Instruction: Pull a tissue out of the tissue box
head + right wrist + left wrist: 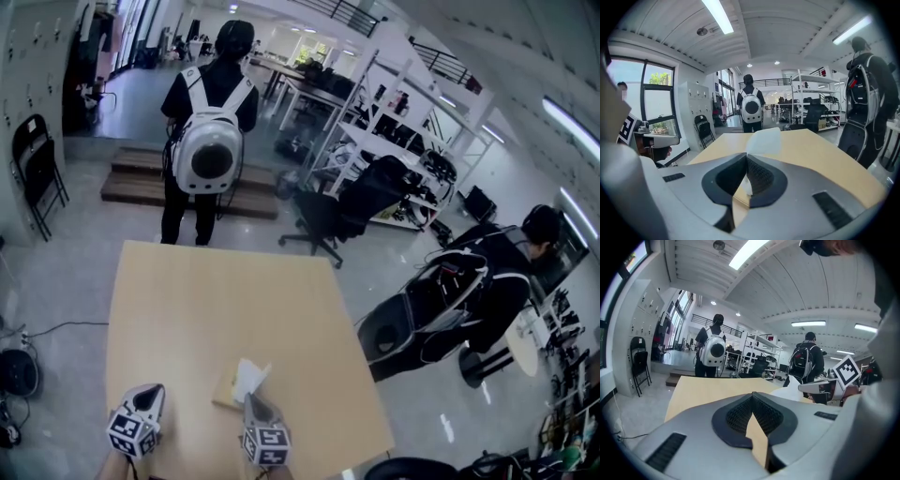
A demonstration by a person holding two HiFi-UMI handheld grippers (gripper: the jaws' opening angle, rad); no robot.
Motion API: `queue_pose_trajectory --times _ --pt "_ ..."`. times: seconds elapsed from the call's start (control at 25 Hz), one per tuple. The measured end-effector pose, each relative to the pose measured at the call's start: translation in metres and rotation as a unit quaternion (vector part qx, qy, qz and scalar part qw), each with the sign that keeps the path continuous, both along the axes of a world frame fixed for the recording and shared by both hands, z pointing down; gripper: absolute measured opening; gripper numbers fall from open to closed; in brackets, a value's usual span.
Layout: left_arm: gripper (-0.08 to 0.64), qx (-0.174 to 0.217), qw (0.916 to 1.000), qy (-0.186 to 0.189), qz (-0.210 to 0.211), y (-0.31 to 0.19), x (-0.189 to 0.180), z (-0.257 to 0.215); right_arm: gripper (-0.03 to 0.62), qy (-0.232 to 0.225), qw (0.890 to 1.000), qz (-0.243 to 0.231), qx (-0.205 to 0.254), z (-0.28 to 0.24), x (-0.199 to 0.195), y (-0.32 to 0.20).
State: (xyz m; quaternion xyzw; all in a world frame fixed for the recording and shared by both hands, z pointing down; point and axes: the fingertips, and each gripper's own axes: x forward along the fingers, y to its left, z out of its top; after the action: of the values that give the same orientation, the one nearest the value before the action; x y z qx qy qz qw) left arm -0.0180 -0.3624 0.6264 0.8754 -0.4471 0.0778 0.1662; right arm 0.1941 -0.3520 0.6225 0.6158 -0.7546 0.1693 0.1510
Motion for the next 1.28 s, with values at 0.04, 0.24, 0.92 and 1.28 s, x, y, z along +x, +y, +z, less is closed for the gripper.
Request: queue_pose_trajectory --times 0.04,0.24,0.92,1.28 --pt "0.008 0.005 1.0 0.001 0.0 0.002 -0.001 -0.004 0.014 0.002 1.0 0.0 0.004 -0.004 -0.001 0.003" --pt "0.008 0.022 0.9997 0.007 -0.002 0.006 -0.003 -0.012 0.014 0.008 1.0 0.0 0.022 -0.016 0.0 0.011" --pt "0.008 0.069 0.9975 0.007 0.01 0.049 -0.01 -0.059 0.014 0.001 0.997 0.011 0.083 -0.063 -0.009 0.067" --pt "0.008 0.097 0.9949 0.01 0.027 0.082 -0.017 -0.082 0.012 0.0 0.994 0.028 0.107 -0.08 -0.021 0.112"
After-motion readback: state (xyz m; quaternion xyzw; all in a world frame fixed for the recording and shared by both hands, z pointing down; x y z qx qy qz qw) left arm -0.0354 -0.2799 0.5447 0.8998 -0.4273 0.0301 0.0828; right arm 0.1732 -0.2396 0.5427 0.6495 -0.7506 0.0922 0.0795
